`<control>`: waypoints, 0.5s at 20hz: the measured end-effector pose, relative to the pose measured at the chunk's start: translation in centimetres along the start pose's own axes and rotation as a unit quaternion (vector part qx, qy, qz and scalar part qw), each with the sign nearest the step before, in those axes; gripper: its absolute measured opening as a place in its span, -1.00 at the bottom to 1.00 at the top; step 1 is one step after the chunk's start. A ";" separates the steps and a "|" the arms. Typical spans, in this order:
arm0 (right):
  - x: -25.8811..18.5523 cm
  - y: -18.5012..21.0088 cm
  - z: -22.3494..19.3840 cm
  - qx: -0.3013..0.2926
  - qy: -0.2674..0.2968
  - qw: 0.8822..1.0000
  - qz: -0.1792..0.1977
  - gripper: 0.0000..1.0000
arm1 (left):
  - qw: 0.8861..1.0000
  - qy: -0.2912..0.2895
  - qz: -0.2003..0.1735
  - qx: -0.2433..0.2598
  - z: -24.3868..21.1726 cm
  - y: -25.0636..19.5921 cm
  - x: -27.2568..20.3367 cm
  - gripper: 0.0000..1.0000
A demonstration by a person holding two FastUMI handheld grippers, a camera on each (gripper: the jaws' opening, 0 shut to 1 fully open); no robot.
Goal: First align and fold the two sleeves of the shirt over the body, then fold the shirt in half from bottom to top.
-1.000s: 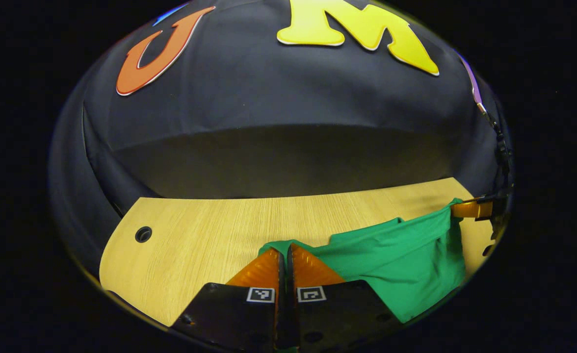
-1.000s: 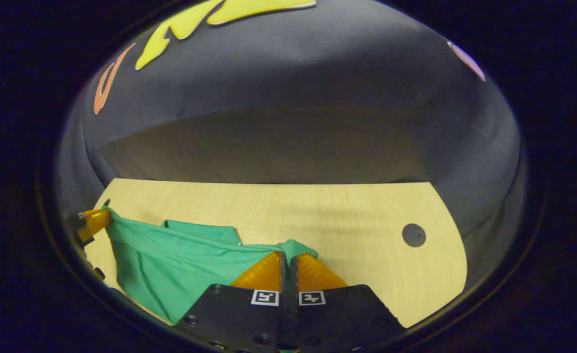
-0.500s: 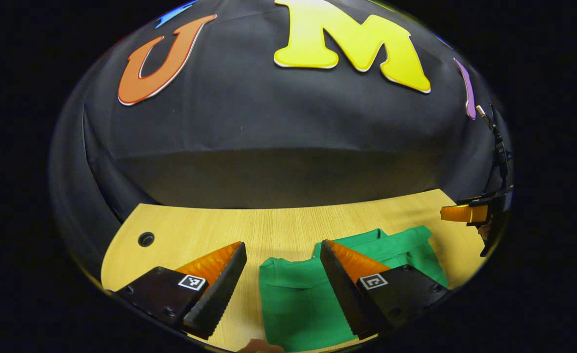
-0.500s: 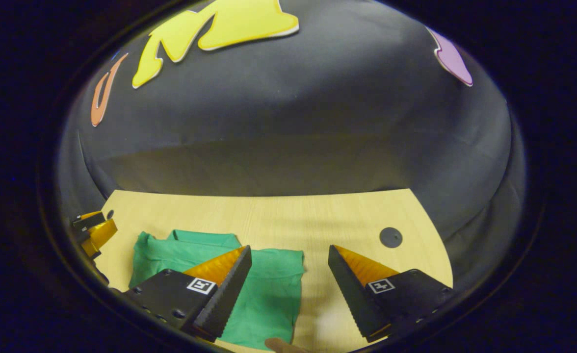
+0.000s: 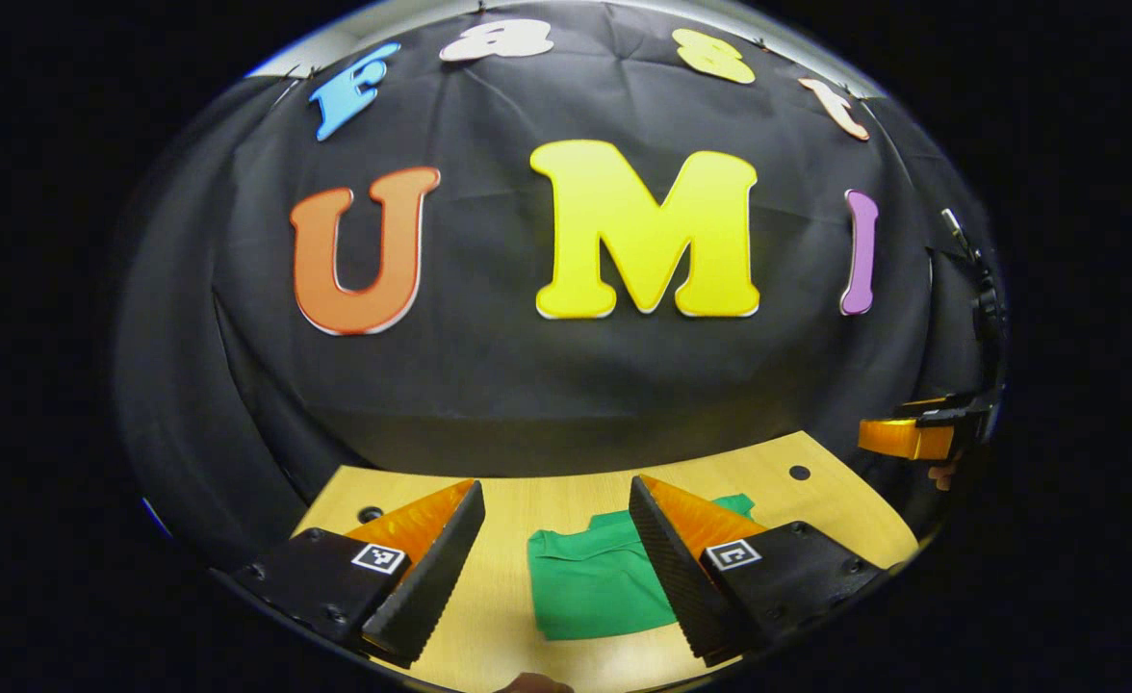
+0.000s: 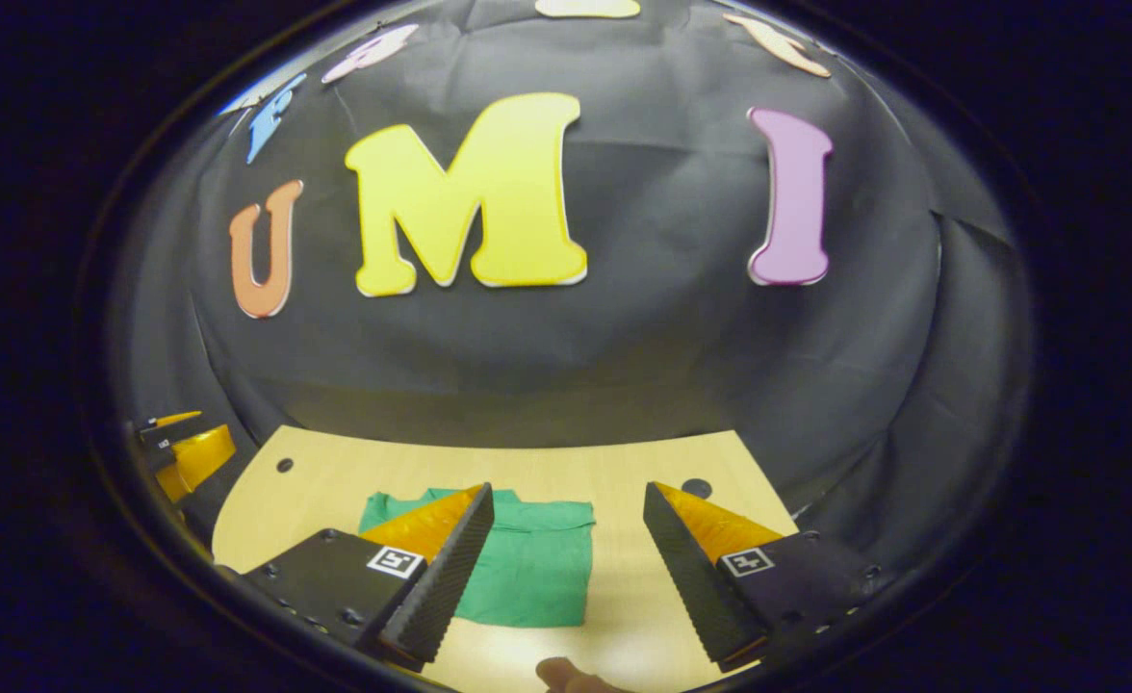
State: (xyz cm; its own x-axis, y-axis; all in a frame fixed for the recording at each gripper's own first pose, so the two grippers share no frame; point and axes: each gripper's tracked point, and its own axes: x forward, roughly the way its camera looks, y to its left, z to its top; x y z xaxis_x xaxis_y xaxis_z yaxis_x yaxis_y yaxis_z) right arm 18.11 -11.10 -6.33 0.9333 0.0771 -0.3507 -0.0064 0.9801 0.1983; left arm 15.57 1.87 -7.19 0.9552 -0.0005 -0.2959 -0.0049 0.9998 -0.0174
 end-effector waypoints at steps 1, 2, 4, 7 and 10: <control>-2.4 0.4 0.5 -0.003 -0.012 1.000 0.002 0.92 | 1.000 -0.022 -0.003 0.011 1.5 -0.1 -2.0 0.94; -4.6 0.5 0.9 -0.008 -0.026 1.000 -0.001 0.92 | 0.999 -0.041 -0.001 0.022 3.1 -0.2 -3.8 0.93; -8.6 1.0 1.9 -0.014 -0.062 0.998 -0.003 0.92 | 0.997 -0.065 0.013 0.037 5.0 0.3 -7.2 0.94; -13.7 1.3 1.8 -0.018 -0.094 0.995 -0.011 0.92 | 0.995 -0.085 0.020 0.039 6.0 0.8 -12.0 0.95; -17.9 1.8 2.4 -0.025 -0.129 0.991 0.003 0.87 | 0.996 -0.083 0.030 0.019 5.9 0.7 -15.6 0.97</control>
State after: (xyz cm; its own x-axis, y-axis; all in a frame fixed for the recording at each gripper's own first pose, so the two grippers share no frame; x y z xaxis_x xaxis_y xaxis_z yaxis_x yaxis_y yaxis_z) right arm 2.20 -11.12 2.49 0.9939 0.0410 -0.1024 -0.0252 0.9882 0.1511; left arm 2.40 2.71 3.09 0.9894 0.0591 -0.1326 -0.0552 0.9979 0.0329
